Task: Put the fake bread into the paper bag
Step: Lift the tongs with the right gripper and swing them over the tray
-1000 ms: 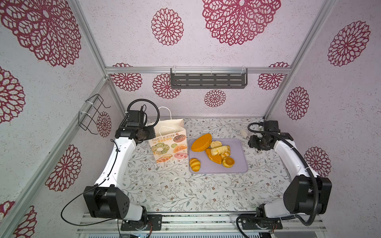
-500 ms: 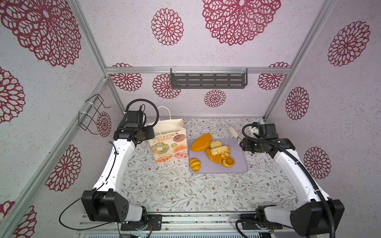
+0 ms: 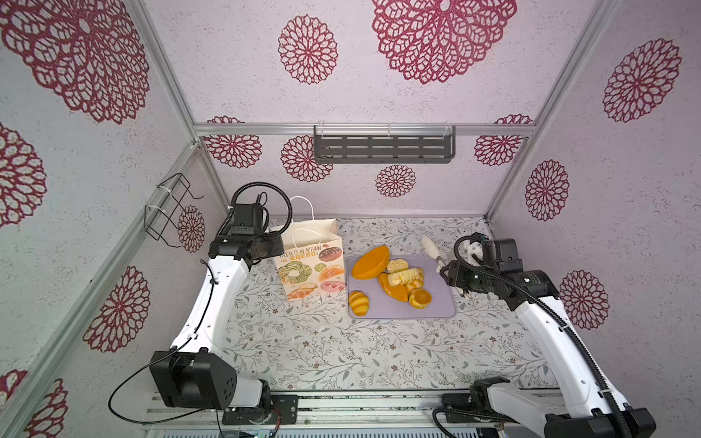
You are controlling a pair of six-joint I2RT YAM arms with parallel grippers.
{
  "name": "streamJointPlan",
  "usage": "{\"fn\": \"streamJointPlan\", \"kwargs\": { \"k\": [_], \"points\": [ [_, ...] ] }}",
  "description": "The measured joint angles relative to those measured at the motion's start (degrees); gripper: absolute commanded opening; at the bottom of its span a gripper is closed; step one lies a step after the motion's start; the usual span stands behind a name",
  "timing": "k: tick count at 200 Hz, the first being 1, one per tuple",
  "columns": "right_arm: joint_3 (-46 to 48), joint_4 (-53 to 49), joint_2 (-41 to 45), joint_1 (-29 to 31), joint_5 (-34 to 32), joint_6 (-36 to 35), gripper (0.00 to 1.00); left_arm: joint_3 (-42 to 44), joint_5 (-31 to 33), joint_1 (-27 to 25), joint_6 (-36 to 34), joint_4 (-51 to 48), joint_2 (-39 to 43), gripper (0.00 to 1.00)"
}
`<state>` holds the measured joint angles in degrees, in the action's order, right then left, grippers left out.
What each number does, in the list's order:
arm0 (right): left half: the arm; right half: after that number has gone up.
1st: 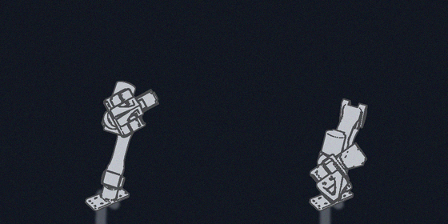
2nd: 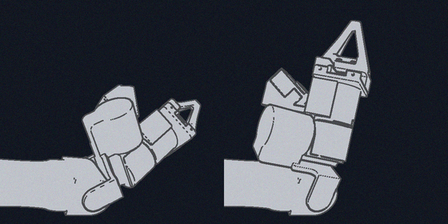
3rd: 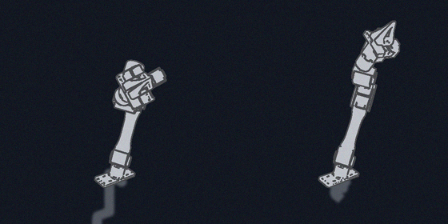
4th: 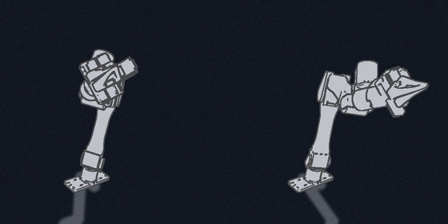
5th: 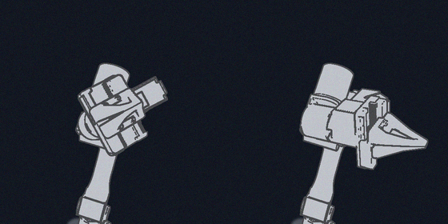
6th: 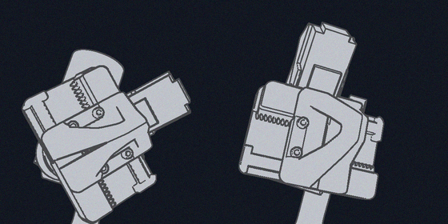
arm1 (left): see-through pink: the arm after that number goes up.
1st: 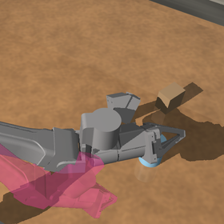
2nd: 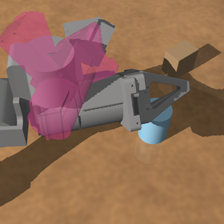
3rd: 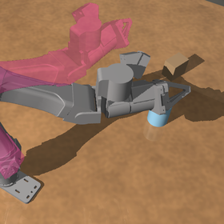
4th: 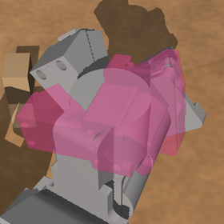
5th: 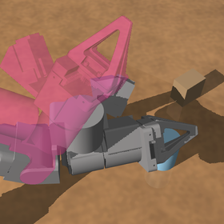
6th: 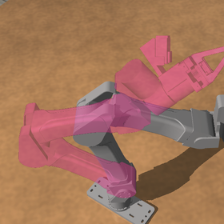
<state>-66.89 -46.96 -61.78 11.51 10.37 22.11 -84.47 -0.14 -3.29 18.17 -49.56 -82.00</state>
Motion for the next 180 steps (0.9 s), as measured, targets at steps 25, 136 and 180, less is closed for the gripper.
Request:
{"fn": "streamJointPlan", "kwargs": {
  "k": [25, 136, 180],
  "points": [
    [0.0, -1.01, 1.14, 0.31, 0.22, 0.61, 0.58, -4.24, 0.7, -0.07, 0.37, -1.62, -0.68, 0.58],
    [0.02, -4.68, 4.0, 0.31, 0.15, 0.94, 0.58, -17.92, 0.72, -2.43, 1.88, -10.54, -12.31, 0.59],
    [0.02, -4.9, 4.15, 0.31, -0.15, 0.94, 0.59, -17.73, 2.21, -3.98, 2.69, -13.03, -12.52, 0.41]
  ]
}}
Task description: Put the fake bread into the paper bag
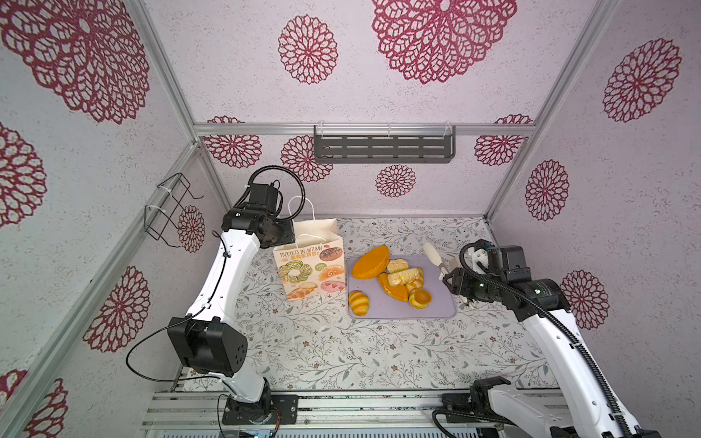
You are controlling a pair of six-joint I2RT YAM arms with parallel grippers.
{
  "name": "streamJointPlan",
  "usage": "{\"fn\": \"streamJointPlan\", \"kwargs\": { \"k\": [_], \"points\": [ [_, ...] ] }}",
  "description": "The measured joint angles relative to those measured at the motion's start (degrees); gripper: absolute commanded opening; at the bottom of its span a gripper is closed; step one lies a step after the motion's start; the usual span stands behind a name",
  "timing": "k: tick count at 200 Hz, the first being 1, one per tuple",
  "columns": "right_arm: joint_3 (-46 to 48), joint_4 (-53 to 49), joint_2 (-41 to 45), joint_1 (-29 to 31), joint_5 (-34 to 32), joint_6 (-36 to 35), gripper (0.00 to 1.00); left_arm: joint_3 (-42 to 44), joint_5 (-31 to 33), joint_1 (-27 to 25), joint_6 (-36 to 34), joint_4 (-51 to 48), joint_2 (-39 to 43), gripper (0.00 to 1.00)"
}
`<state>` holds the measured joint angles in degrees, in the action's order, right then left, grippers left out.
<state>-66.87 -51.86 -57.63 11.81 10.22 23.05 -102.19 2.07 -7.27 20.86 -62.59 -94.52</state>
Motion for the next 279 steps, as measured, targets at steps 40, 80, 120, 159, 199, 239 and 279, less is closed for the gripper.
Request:
{"fn": "streamJointPlan", "kwargs": {
  "k": [40, 80, 120, 159, 199, 239, 279],
  "points": [
    [-0.02, -0.39, 0.0, 0.0, -0.13, 0.0, 0.59, 0.79, 1.53, -0.09, 0.33, -0.39, -0.02, 0.2],
    [-0.09, -0.94, 0.0, 0.0, -0.42, 0.02, 0.58, 1.01, 3.23, -0.22, 0.09, -0.28, -0.02, 0.09],
    [-0.61, -2.43, -0.24, 0.0, -0.81, 0.24, 0.58, 3.34, 4.31, -0.24, -0.7, 1.99, 0.81, 0.0],
    [-0.22, -2.4, 0.24, 0.07, 1.18, 3.43, 0.58, 6.08, 4.46, -0.24, -1.38, 4.02, 2.71, 0.0],
    [5.88, -0.39, 4.0, 1.38, 4.57, 9.05, 0.57, 8.17, 4.46, -0.24, -1.81, 5.49, 4.42, 0.0],
    [9.31, 2.49, 4.59, 4.79, 5.09, 14.49, 0.57, 9.29, 4.24, -0.17, -2.27, 6.34, 5.25, 0.0],
    [11.19, 6.73, 4.28, 8.81, 5.07, 18.73, 0.57, 11.61, 3.26, 0.09, -2.49, 7.8, 7.26, 0.0]
  ]
}}
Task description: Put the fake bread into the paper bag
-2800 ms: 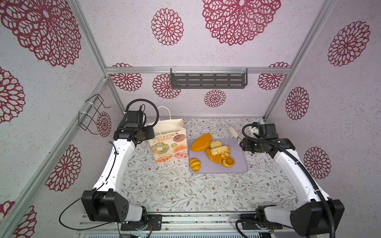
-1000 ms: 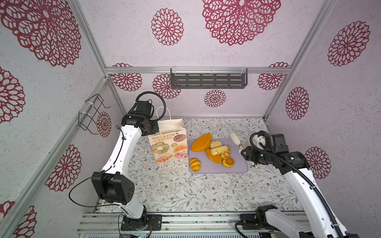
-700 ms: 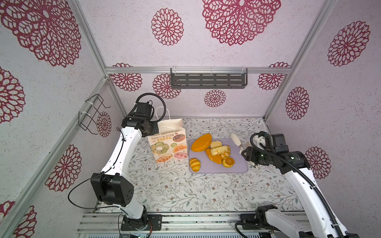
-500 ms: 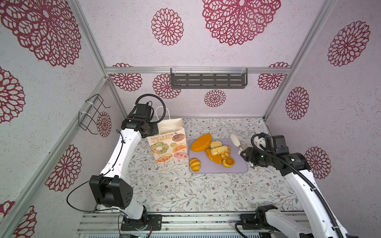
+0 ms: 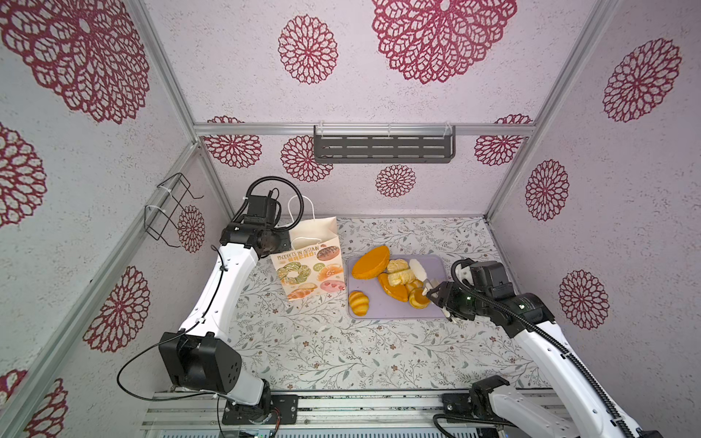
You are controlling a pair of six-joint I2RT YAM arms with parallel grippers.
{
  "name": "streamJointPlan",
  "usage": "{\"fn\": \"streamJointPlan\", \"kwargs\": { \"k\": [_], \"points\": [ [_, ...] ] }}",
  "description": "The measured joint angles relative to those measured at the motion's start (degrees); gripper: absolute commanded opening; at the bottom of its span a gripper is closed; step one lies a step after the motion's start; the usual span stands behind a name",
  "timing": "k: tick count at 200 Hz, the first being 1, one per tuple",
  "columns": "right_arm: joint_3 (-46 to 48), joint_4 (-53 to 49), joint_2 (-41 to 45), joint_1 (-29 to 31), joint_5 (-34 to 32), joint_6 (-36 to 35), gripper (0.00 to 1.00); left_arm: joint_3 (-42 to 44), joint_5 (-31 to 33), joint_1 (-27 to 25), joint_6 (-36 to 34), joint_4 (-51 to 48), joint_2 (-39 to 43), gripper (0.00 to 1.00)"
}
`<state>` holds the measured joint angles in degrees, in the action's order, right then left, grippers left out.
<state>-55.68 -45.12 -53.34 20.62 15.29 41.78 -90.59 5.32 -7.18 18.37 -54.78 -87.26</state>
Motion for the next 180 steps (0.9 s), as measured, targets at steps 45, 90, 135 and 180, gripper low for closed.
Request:
{"fn": "streamJointPlan", "kwargs": {
  "k": [45, 90, 135, 180],
  "points": [
    [1.36, 4.5, -1.66, 3.54, -0.26, 3.37, 0.56, 1.75, -1.01, 0.2, -0.04, 1.22, 1.55, 0.0],
    [3.13, 6.97, -3.67, 5.29, -1.09, 5.92, 0.57, 2.32, -1.38, 0.22, -0.02, 2.25, 1.55, 0.0],
    [6.27, 10.88, -3.54, 5.4, -1.77, 9.16, 0.55, 3.23, -1.62, 0.22, 0.02, 3.08, 2.21, 0.0],
    [7.1, 14.51, -4.92, 5.44, -1.73, 11.02, 0.53, 3.39, -1.62, 0.22, 0.02, 3.23, 2.29, 0.0]
  ]
}}
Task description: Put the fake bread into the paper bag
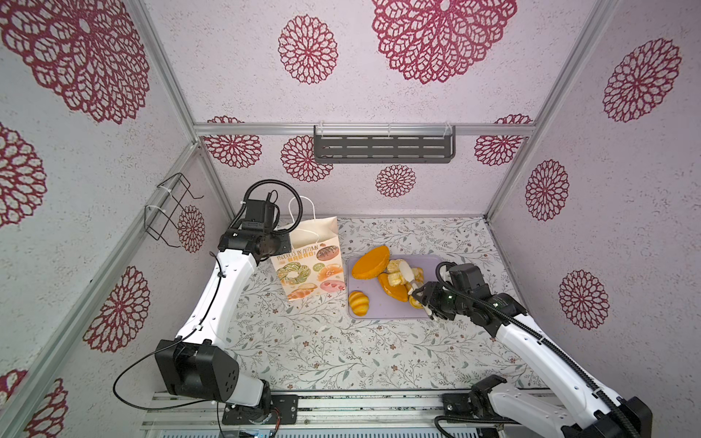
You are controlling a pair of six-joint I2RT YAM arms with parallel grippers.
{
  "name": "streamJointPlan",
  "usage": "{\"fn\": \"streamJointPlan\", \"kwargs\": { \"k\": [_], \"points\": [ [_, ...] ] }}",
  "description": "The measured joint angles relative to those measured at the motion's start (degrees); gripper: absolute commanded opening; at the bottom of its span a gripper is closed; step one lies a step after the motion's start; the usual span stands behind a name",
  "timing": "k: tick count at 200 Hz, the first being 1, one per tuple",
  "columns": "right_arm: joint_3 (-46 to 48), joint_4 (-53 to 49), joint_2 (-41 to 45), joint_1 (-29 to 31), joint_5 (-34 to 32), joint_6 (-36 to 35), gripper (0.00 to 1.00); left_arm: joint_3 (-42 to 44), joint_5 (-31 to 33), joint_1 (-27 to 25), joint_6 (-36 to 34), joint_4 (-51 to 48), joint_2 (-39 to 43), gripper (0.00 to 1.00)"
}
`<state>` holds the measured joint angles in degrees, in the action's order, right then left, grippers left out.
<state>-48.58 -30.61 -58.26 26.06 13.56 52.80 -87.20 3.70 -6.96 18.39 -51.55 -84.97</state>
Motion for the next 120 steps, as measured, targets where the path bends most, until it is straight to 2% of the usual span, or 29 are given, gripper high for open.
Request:
{"fn": "streamJointPlan", "kwargs": {
  "k": [120],
  "points": [
    [0.26, 4.42, -4.04, 0.02, 0.2, 3.23, 0.5, 0.48, 0.0, 0.0, 0.02, 0.59, 0.17, 0.0]
  ]
}}
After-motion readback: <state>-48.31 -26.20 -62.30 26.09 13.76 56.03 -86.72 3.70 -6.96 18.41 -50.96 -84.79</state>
